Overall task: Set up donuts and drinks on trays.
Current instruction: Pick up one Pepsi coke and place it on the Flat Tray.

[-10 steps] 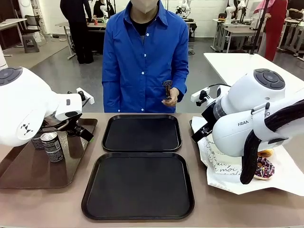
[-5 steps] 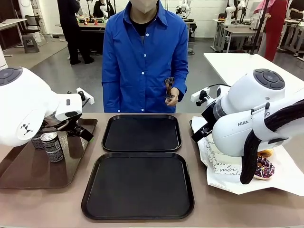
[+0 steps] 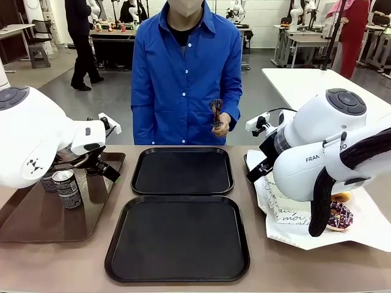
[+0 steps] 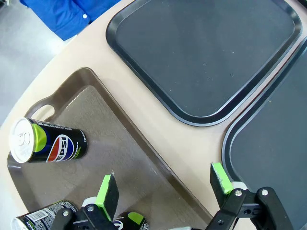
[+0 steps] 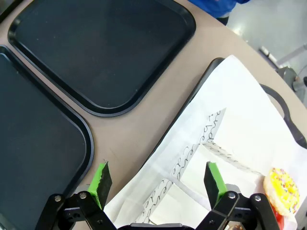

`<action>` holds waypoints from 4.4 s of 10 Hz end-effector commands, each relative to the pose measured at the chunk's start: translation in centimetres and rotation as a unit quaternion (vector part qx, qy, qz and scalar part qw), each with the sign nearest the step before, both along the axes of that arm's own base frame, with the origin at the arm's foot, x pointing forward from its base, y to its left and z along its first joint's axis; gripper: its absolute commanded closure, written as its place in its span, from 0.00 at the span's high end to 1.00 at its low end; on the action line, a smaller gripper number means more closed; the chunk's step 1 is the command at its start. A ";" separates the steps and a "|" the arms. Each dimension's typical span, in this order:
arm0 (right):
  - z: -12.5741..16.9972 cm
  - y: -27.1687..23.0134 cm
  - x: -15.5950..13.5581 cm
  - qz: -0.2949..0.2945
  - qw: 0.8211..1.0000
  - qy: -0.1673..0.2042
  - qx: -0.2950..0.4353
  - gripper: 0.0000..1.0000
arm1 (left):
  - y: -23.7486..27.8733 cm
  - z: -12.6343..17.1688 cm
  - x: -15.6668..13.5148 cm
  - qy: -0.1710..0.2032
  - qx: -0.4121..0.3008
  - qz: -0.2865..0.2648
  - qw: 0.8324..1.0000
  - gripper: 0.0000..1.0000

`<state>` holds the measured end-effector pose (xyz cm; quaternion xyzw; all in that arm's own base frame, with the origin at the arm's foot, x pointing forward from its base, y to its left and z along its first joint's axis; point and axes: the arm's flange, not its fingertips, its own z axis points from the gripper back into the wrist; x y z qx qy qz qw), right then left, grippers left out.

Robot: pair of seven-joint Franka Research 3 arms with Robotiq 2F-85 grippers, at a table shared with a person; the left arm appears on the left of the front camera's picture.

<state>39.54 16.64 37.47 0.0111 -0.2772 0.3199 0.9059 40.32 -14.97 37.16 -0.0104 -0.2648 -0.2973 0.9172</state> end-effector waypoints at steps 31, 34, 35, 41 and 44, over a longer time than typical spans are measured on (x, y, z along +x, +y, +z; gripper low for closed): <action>5.1 -35.8 -9.9 -0.222 0.727 0.310 0.571 1.00 | 30.9 11.0 -7.0 0.226 -0.412 0.283 0.836 1.00; 4.5 -36.3 -8.9 -0.208 0.723 0.311 0.581 1.00 | 30.9 11.0 -7.0 0.226 -0.412 0.283 0.836 1.00; 4.5 -36.3 -8.9 -0.208 0.723 0.311 0.581 1.00 | 30.9 11.0 -7.0 0.226 -0.412 0.283 0.836 1.00; 4.5 -36.3 -8.9 -0.208 0.723 0.311 0.581 1.00 | 31.1 11.0 -7.1 0.225 -0.408 0.287 0.837 1.00; 4.5 -36.3 -8.9 -0.208 0.723 0.311 0.581 1.00 | 28.5 15.8 -4.2 0.235 -0.286 0.288 0.883 1.00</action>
